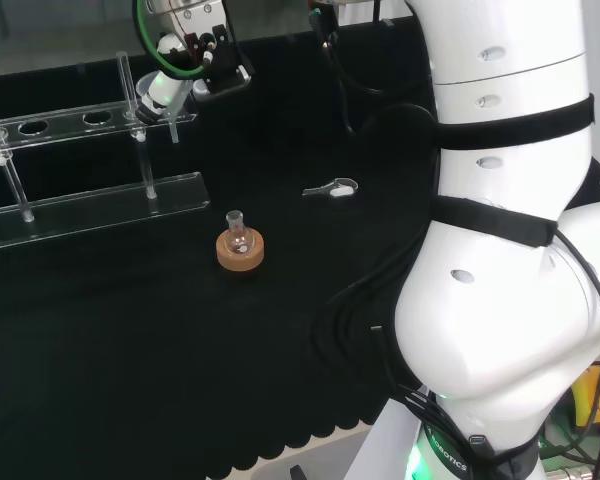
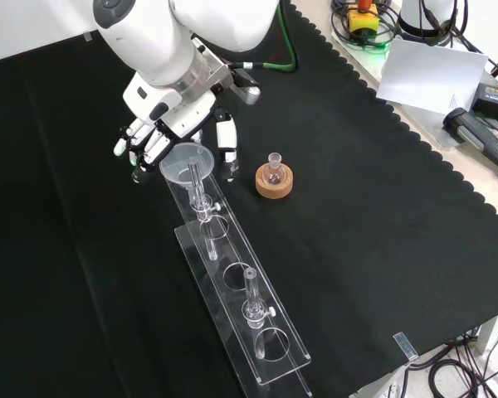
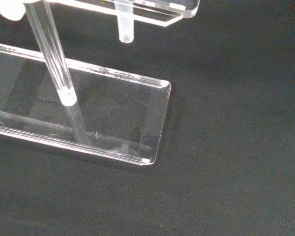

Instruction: Pick up the funnel from the transparent funnel stand.

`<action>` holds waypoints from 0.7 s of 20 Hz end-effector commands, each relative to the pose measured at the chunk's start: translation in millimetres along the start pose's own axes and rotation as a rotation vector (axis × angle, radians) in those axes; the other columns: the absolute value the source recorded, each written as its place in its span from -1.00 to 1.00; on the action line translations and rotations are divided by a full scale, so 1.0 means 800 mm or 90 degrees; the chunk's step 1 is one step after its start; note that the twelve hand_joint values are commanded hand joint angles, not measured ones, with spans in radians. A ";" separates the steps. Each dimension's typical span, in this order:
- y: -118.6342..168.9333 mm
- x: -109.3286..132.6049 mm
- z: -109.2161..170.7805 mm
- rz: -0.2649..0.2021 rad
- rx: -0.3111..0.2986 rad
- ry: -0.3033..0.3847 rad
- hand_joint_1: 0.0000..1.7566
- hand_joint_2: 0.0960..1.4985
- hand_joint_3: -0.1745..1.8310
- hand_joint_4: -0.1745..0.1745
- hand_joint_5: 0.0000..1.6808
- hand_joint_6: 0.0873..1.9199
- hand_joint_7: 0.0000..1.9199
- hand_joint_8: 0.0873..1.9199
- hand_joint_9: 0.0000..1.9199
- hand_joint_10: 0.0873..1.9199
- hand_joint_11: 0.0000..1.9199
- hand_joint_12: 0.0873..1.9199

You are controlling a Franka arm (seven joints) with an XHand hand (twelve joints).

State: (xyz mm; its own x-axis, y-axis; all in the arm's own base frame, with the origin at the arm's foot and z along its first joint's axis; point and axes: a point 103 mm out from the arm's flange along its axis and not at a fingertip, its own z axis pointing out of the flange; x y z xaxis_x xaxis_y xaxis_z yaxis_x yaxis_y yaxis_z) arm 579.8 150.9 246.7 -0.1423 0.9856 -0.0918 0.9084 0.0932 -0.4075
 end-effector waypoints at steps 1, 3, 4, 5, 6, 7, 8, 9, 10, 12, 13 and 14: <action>0.001 0.011 -0.002 0.004 -0.006 -0.002 -0.46 -0.11 -0.81 -0.23 -0.64 -1.00 -0.55 -0.55 -0.91 -0.20 -0.99 -1.00; 0.000 0.006 0.000 0.004 -0.012 0.002 -0.46 -0.11 -0.81 -0.22 -0.59 -1.00 -0.51 -0.56 -0.87 -0.22 -1.00 -0.89; -0.001 0.003 0.002 0.005 -0.015 0.004 -0.46 -0.10 -0.81 -0.21 -0.58 -1.00 -0.49 -0.56 -0.85 -0.24 -1.00 -0.82; -0.001 0.000 0.003 0.006 -0.020 0.006 -0.45 -0.10 -0.81 -0.21 -0.55 -1.00 -0.47 -0.57 -0.83 -0.25 -1.00 -0.76; -0.001 -0.003 0.004 0.006 -0.024 0.011 -0.45 -0.10 -0.81 -0.21 -0.54 -1.00 -0.45 -0.57 -0.82 -0.25 -1.00 -0.72; -0.002 -0.004 0.004 0.009 -0.030 0.014 -0.44 -0.09 -0.81 -0.20 -0.53 -1.00 -0.44 -0.57 -0.81 -0.26 -1.00 -0.70; -0.002 -0.005 0.005 0.009 -0.033 0.015 -0.44 -0.09 -0.81 -0.20 -0.52 -1.00 -0.43 -0.57 -0.80 -0.26 -1.00 -0.68; -0.002 -0.008 0.005 0.008 -0.035 0.014 -0.42 -0.08 -0.81 -0.17 -0.49 -1.00 -0.40 -0.57 -0.77 -0.27 -1.00 -0.63; -0.001 -0.007 0.005 0.008 -0.033 0.012 -0.41 -0.07 -0.80 -0.15 -0.46 -1.00 -0.37 -0.57 -0.75 -0.29 -1.00 -0.56; 0.001 -0.008 0.006 0.009 -0.029 0.010 -0.39 -0.05 -0.80 -0.12 -0.42 -1.00 -0.34 -0.58 -0.71 -0.32 -1.00 -0.46; 0.001 -0.009 0.006 0.009 -0.029 0.010 -0.38 -0.05 -0.80 -0.12 -0.41 -1.00 -0.33 -0.58 -0.70 -0.32 -1.00 -0.44; 0.001 -0.010 0.006 0.009 -0.032 0.012 -0.38 -0.05 -0.80 -0.11 -0.40 -1.00 -0.32 -0.58 -0.69 -0.33 -1.00 -0.41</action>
State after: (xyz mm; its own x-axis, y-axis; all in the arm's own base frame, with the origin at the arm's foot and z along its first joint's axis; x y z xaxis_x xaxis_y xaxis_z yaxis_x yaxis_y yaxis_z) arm 574.2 148.0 239.3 -0.1307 0.9876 -0.0872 0.9189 0.0877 -0.3846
